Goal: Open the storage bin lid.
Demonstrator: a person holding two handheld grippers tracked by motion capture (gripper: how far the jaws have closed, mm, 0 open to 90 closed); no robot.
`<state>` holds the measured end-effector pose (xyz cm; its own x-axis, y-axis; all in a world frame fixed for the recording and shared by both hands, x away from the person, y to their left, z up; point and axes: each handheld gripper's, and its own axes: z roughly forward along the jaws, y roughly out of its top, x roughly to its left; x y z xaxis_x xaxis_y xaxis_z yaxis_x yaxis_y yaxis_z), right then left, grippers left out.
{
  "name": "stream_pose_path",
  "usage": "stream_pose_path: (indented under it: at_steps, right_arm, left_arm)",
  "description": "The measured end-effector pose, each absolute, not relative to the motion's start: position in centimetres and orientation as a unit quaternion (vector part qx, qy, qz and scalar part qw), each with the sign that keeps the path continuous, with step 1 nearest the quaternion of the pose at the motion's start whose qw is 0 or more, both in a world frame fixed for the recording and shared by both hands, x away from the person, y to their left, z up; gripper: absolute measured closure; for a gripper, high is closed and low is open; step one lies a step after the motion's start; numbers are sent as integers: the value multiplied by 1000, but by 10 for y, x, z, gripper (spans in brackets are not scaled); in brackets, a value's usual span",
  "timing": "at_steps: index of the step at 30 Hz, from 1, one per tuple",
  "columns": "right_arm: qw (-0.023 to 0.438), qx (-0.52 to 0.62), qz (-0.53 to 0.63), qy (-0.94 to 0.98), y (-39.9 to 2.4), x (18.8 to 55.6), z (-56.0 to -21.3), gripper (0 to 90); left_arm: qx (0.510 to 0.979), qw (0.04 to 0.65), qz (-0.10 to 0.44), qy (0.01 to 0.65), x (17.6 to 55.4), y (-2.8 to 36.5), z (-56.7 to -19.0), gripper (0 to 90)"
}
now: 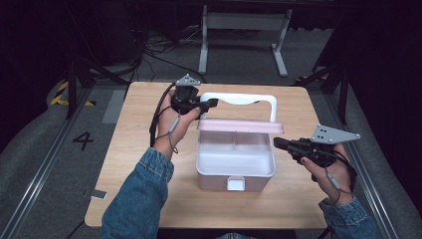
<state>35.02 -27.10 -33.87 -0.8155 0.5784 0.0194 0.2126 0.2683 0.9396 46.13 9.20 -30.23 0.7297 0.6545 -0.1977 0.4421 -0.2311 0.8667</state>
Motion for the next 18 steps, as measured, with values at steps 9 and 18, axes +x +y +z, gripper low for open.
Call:
stream_pose_path:
  at_steps: [9,18]
  right_arm:
    - [195,253,566,760,-270,350,-333,900]
    - [201,250,564,761,-271,352,-332,900]
  left_arm:
    - [778,513,101,349,459,93,-301,723]
    - [771,516,122,352,455,103,-300,529]
